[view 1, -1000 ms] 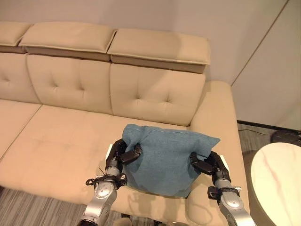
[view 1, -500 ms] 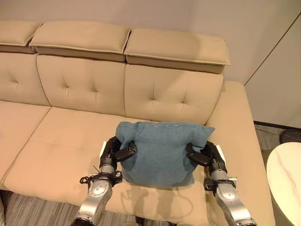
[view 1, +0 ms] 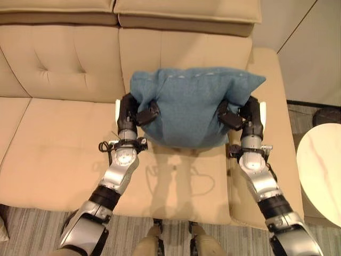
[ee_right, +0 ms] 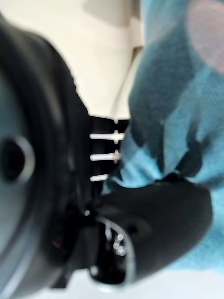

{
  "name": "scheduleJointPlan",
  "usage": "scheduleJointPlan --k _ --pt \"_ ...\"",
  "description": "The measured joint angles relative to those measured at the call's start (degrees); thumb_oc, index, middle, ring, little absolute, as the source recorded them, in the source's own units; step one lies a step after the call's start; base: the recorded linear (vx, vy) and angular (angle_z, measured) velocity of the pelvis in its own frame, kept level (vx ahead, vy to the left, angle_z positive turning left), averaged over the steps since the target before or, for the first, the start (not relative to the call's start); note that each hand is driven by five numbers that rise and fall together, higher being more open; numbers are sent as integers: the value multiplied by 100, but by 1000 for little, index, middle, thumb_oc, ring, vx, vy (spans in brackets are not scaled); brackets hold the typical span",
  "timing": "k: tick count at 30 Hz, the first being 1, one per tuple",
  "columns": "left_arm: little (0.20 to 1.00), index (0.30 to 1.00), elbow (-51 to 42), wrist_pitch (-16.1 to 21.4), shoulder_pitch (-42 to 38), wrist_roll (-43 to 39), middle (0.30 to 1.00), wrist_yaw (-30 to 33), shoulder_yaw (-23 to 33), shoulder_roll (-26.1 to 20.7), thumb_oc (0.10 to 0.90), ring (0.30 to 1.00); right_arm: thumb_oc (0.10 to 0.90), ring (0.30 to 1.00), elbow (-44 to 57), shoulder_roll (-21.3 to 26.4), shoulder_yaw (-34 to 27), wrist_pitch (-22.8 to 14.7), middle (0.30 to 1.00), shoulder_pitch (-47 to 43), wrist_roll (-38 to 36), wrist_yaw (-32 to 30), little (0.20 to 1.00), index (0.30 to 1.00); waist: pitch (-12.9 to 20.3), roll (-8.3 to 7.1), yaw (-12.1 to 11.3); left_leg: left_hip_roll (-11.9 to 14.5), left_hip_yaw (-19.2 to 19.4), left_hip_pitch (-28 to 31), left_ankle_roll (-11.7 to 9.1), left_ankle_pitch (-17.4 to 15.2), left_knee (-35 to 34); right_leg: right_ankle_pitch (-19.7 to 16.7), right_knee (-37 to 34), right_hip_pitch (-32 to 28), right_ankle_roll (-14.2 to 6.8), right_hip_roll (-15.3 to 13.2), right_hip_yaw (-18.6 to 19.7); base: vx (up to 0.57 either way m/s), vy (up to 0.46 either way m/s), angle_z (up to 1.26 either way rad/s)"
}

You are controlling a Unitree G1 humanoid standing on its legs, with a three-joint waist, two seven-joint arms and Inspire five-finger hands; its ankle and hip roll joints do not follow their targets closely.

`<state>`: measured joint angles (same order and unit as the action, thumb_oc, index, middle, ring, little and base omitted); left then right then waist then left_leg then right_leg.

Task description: Pick up all the scattered cushions and arrange them neatly on the sofa.

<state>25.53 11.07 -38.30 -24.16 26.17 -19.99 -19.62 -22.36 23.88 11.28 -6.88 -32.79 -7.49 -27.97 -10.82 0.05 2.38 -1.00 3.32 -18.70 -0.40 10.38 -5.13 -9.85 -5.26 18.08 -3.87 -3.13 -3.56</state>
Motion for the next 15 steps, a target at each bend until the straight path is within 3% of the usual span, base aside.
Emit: scheduleJointPlan --k 7,15 --pt "300 300 828 145 -819 232 300 404 -335 -81 400 300 400 300 -615 199 363 -5 300 -725 1 -249 300 300 -3 36 0 14 -5 -516 0 75 4 -74 2 528 82 20 -12 -29 -6 0" --pt "300 300 1420 411 -1459 224 300 678 -326 -5 400 300 400 300 -1059 209 628 -126 300 -1377 230 -626 300 300 -57 142 11 14 41 -790 -2 75 3 -69 3 832 77 15 18 -8 1 -4"
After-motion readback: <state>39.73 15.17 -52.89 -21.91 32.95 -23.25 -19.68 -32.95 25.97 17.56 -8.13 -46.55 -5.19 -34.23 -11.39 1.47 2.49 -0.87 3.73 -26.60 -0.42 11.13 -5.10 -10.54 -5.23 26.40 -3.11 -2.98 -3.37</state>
